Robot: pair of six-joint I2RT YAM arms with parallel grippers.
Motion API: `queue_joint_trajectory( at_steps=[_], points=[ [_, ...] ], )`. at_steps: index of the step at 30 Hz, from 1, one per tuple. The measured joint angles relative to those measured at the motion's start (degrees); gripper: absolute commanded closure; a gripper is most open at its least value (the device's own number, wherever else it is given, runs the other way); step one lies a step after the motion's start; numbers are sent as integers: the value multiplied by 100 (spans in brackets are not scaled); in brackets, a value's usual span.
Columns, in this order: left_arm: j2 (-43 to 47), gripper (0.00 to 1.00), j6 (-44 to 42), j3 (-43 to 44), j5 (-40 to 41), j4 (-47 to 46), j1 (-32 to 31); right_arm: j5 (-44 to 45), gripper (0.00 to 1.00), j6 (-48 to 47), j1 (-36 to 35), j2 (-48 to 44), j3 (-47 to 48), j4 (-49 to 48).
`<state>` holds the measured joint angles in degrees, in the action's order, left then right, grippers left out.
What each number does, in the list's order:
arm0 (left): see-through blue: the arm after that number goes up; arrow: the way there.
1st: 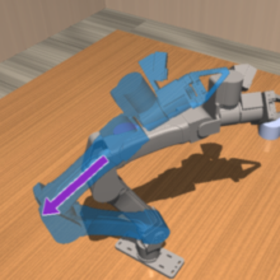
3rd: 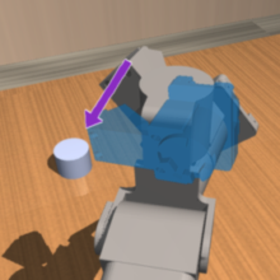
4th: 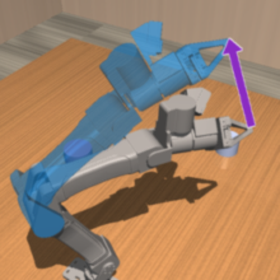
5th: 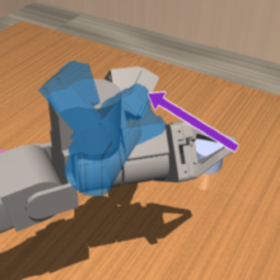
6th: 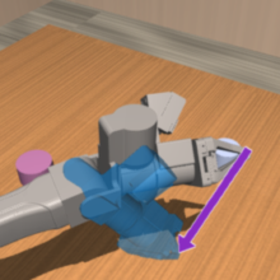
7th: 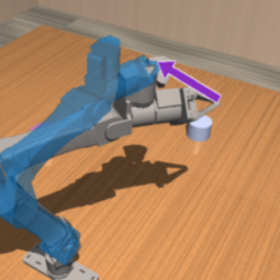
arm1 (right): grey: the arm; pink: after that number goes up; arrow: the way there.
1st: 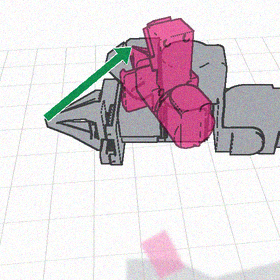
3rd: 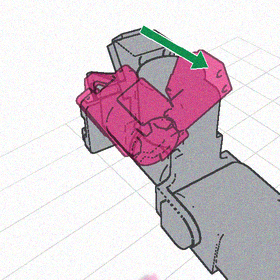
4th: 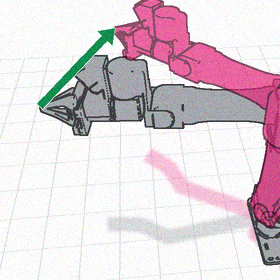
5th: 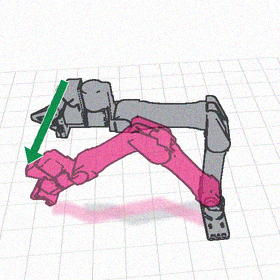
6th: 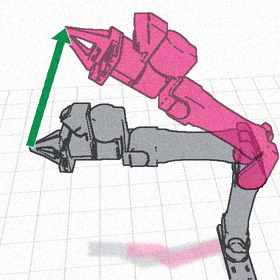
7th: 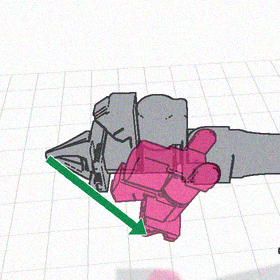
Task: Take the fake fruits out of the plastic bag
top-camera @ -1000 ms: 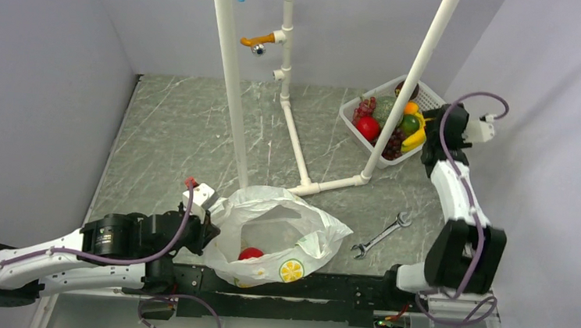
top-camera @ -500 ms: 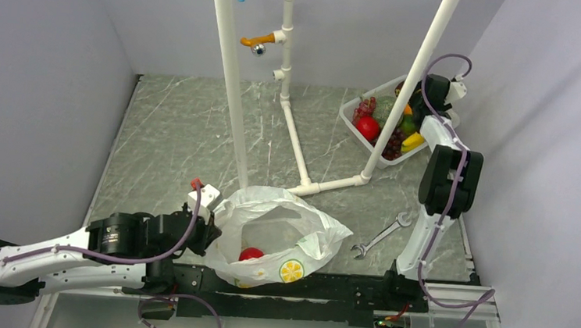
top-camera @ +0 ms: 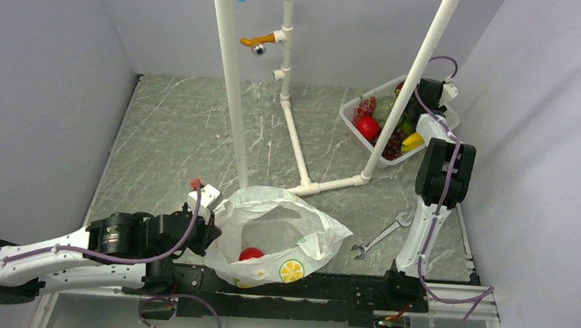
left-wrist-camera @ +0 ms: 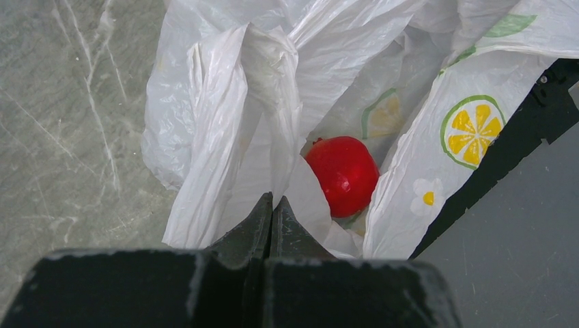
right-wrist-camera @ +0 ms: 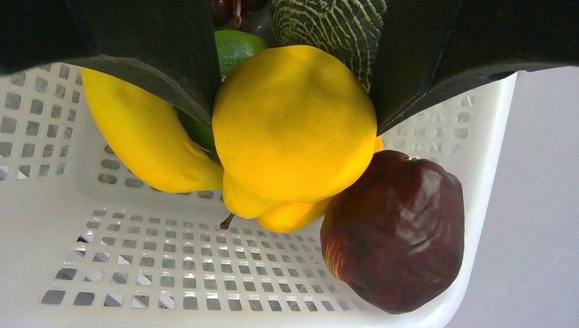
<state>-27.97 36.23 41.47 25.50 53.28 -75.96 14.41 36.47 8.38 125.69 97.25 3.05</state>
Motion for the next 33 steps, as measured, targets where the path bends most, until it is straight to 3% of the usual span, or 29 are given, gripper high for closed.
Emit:
queue_joint_trajectory(
  at_steps=[6, 10, 11, 23, 31, 33],
  points=[
    [-133, 100, 0, 0, 2, 7, 0, -81, 34, -195, 2, 162, 236, 76],
    [-260, 100, 0, 0, 2, 20, 0, -168, 5, -251, 7, 260, 415, 142],
    [-273, 100, 0, 0, 2, 17, -2, -186, 2, -247, 7, 260, 415, 146],
    [-151, 100, 2, 0, 15, 17, -4, -308, 1, 2, 24, 83, 398, 551],
    [-131, 100, 2, 0, 31, 17, -4, -254, 1, 505, 15, -992, 31, 1071],
    [-131, 100, 4, 0, 33, 20, -11, -201, 5, 710, 13, -1401, -321, 1080]
  ],
)
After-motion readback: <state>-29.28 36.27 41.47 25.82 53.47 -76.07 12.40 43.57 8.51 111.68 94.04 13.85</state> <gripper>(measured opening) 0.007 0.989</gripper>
